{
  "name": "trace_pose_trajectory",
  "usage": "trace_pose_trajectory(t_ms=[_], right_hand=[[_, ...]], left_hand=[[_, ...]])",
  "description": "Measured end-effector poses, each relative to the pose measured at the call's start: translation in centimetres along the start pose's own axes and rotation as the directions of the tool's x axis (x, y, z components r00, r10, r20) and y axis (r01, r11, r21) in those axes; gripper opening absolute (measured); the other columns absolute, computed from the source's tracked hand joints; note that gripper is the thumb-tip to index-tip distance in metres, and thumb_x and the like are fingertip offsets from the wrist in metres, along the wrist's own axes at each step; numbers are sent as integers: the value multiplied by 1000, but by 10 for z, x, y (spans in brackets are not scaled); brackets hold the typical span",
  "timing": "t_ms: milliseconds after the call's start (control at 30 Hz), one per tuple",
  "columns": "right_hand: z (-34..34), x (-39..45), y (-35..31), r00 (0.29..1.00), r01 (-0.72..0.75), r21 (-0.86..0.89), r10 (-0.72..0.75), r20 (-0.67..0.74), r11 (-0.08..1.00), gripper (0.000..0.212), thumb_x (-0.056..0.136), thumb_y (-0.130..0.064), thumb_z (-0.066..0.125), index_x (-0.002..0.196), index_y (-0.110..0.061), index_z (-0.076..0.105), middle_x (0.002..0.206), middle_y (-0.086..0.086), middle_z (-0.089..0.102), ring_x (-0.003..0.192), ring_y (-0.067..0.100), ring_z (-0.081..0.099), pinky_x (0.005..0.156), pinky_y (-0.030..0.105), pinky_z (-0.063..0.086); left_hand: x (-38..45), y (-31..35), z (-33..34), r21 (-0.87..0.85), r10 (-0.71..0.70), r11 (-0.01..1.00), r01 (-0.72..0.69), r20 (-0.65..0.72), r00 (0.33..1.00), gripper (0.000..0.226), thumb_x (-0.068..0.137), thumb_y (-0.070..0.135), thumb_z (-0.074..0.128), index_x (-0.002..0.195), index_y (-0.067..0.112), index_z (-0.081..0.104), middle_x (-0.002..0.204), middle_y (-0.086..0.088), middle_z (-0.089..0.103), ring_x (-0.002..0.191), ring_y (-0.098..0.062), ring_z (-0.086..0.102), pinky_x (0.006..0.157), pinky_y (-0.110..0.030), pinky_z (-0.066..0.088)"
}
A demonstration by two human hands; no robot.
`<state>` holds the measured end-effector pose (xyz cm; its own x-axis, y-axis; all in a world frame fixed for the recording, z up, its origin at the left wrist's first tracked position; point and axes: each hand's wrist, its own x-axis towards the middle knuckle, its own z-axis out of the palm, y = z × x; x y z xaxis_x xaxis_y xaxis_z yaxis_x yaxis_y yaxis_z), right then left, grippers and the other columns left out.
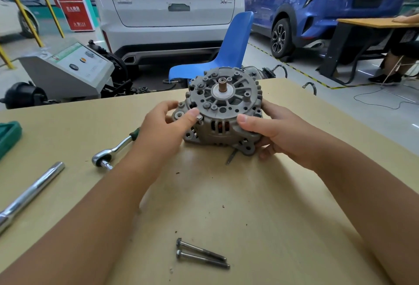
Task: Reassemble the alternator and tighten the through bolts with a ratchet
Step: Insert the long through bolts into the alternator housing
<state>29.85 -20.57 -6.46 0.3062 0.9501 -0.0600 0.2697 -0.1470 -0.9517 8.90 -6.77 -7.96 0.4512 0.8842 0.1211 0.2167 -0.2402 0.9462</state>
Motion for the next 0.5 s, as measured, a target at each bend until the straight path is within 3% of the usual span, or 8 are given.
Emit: trace_pose_trajectory(t_ms=[67, 133, 200, 300, 367, 433, 500], right_hand=[[-2, 1, 1, 1000, 2, -12, -2, 12, 1000, 58, 70, -68, 76, 123, -51, 61, 111, -5, 77, 81, 20, 74, 66, 38, 56], [-4, 2, 4, 1000, 7, -12, -7, 15, 1000, 56, 72, -73, 71, 124, -53, 60, 111, -4, 77, 83, 20, 73, 69, 40, 57], [-8, 2, 6, 999, -2, 19, 1, 37, 1000, 58, 72, -83, 63, 121, -52, 64, 109, -2, 77, 81, 18, 72, 71, 40, 57], [-17, 1, 9, 994, -57, 143, 43, 103, 988, 72, 64, -92, 62, 117, -44, 71, 107, 10, 77, 83, 22, 70, 72, 39, 57], [-19, 1, 12, 990, -18, 133, -1, 142, 991, 63, 70, -79, 71, 125, -49, 65, 107, 2, 77, 85, 20, 67, 75, 40, 57], [-20, 1, 15, 990, 29, 103, -43, 136, 994, 71, 70, -56, 82, 135, -54, 55, 112, -4, 76, 86, 16, 67, 74, 41, 55], [-21, 2, 16, 988, 43, 128, -61, 139, 991, 78, 69, -43, 86, 139, -52, 53, 120, -3, 74, 88, 17, 66, 74, 40, 55]], left_hand=[[0, 0, 1, -44, -74, 996, 80, 119, 990, 52, 81, 72, 57, 108, 32, 77, 109, 4, 78, 109, -23, 71, 101, -52, 54], [2, 3, 3, -100, -162, 980, 170, 90, 983, 58, 91, 76, 45, 100, 30, 80, 107, 0, 80, 109, -26, 73, 105, -52, 52], [7, 4, 2, -174, -238, 952, 251, 91, 967, 57, 103, 67, 41, 107, 23, 77, 103, -2, 81, 103, -25, 76, 97, -47, 58], [5, 4, -6, -205, -202, 948, 245, 209, 957, 41, 106, 51, 50, 108, 21, 77, 103, -1, 81, 98, -21, 76, 87, -43, 58], [4, 4, -12, -238, -178, 941, 241, 258, 950, 30, 104, 42, 56, 100, 23, 80, 102, -2, 79, 94, -20, 73, 83, -40, 55], [3, 5, -17, -268, -154, 935, 233, 285, 946, 25, 102, 36, 59, 98, 26, 82, 103, -6, 77, 92, -20, 69, 82, -37, 52], [2, 5, -19, -290, -123, 933, 215, 306, 944, 21, 95, 34, 66, 107, 27, 82, 105, -7, 77, 90, -21, 67, 81, -36, 51]])
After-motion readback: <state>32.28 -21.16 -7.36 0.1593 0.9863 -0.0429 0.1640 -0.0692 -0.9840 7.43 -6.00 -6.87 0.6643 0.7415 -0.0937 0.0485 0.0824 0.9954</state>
